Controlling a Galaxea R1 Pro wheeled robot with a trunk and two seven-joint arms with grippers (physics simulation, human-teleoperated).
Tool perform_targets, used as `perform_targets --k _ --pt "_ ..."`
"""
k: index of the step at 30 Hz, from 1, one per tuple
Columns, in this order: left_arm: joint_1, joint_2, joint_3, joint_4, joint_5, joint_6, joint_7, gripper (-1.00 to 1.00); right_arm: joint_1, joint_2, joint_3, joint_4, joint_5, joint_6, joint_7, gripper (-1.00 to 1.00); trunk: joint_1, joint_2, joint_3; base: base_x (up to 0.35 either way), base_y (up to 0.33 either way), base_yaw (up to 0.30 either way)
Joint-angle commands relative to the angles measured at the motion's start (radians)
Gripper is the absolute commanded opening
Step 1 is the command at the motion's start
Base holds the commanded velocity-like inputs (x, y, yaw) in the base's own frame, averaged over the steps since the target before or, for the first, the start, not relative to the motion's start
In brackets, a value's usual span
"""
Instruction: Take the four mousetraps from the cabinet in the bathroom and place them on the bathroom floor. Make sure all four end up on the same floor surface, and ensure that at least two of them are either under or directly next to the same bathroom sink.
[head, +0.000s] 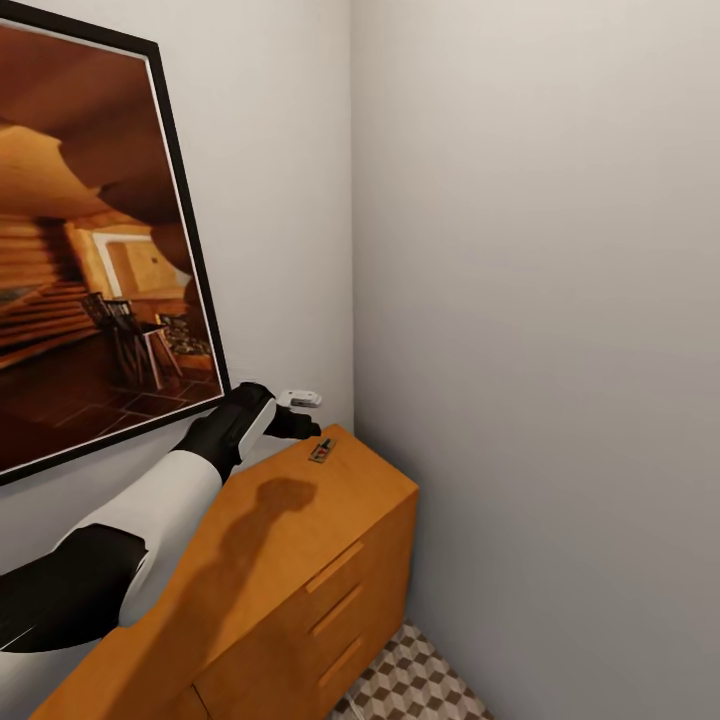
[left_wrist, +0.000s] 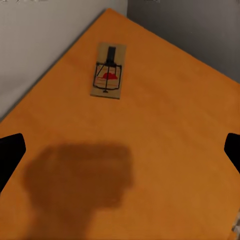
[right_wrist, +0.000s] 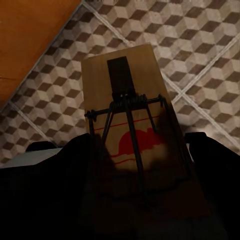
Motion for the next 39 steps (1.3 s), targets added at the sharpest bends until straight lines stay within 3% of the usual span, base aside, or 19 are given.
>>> perform_targets --k 1,17,22,25,30,39 --pt "-0.001 0.0 -0.004 0.0 0.005 0.003 0.001 1.0 -0.001 0.0 0.007 0.002 -0.011 -0.005 0.004 -1.0 0.001 -0.002 -0.002 0.136 0.0 0.0" --pt "-0.001 -0.003 -0.007 0.051 0.003 0.002 0.002 1.0 -0.001 -0.001 0.007 0.002 -0.011 -0.005 0.005 -1.0 0.001 -0.002 -0.002 0.129 0.0 0.0" --pt "-0.001 -0.003 -0.049 0.079 0.003 0.0 0.002 1.0 -0.001 0.0 0.007 0.002 -0.011 -0.005 0.005 -1.0 0.001 -0.002 -0.002 0.002 0.0 0.0" --pt "-0.001 -0.004 -0.079 0.109 0.003 -0.042 0.001 1.0 -0.001 0.0 0.007 0.001 -0.011 -0.004 0.005 -1.0 0.001 -0.002 -0.002 0.0 0.0 0.0" --pt "-0.001 -0.01 -0.089 0.153 0.003 -0.112 0.001 1.0 -0.001 0.001 0.007 0.0 -0.011 -0.005 0.005 -1.0 0.001 -0.002 -0.002 0.0 0.0 0.0" --pt "-0.001 -0.017 -0.092 0.164 0.003 -0.126 0.001 1.0 -0.001 0.001 0.007 0.0 -0.011 -0.005 0.005 -1.0 0.001 -0.002 -0.002 0.015 0.0 0.0"
